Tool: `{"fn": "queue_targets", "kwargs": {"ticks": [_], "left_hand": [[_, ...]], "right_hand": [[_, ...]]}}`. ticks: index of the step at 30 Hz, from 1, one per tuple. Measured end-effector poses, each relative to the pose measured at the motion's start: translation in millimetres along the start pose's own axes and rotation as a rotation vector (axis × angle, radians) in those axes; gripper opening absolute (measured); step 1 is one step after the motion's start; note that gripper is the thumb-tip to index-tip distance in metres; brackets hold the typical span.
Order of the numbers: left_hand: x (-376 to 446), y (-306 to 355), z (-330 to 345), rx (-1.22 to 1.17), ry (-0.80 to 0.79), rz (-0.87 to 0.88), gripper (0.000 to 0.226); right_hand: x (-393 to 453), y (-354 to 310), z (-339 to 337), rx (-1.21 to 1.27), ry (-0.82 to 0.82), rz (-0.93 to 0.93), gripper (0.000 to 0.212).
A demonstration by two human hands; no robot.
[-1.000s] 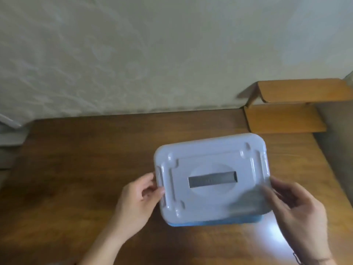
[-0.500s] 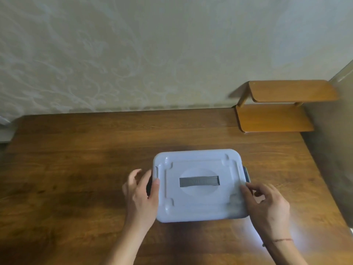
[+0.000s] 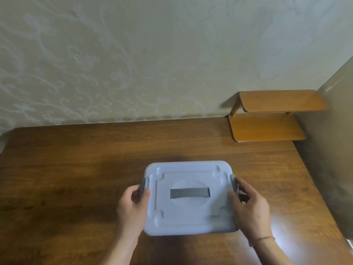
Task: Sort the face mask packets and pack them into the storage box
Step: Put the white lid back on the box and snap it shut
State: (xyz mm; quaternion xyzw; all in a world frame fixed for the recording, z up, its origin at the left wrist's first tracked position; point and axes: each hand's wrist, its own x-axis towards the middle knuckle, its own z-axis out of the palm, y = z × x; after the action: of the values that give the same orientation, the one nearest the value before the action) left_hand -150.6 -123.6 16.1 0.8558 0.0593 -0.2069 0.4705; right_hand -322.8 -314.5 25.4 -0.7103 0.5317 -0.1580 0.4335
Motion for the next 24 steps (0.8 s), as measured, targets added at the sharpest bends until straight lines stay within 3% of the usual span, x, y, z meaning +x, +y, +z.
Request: {"fn": "queue_targets", "kwargs": {"ticks": [3, 5, 9, 11, 14, 17, 21, 24], "left_hand": [[-9, -11, 3, 0.226, 0.018, 0.2, 0.041], [-11, -15, 7, 0.299, 0.06, 0.256, 0.049], [-11, -12, 17, 0.272, 0.19, 0.334, 0.038], [-10, -15, 20, 0.259, 0.238, 0.417, 0.059], [-7, -19, 26, 0.187, 0.238, 0.392, 0.079], [17, -10, 29, 0.148, 0.264, 0.375, 0.069], [79, 16, 27, 0.153, 0.24, 0.318, 0.04], [119, 38, 27, 0.16, 0.244, 0.352, 0.034]], "right_hand": [[-4, -1, 9, -0.116, 0.066, -0.057, 0.044], [-8, 0, 16, -0.197, 0.117, -0.129, 0.041], [-6, 5, 28, -0.331, 0.234, -0.221, 0.03], [-4, 3, 28, -0.391, 0.244, -0.268, 0.033], [-1, 4, 27, -0.35, 0.189, -0.237, 0.033], [19, -12, 33, -0.282, 0.116, -0.235, 0.041], [64, -56, 56, -0.226, -0.055, -0.245, 0.041], [91, -81, 74, -0.193, -0.085, -0.287, 0.04]]}}
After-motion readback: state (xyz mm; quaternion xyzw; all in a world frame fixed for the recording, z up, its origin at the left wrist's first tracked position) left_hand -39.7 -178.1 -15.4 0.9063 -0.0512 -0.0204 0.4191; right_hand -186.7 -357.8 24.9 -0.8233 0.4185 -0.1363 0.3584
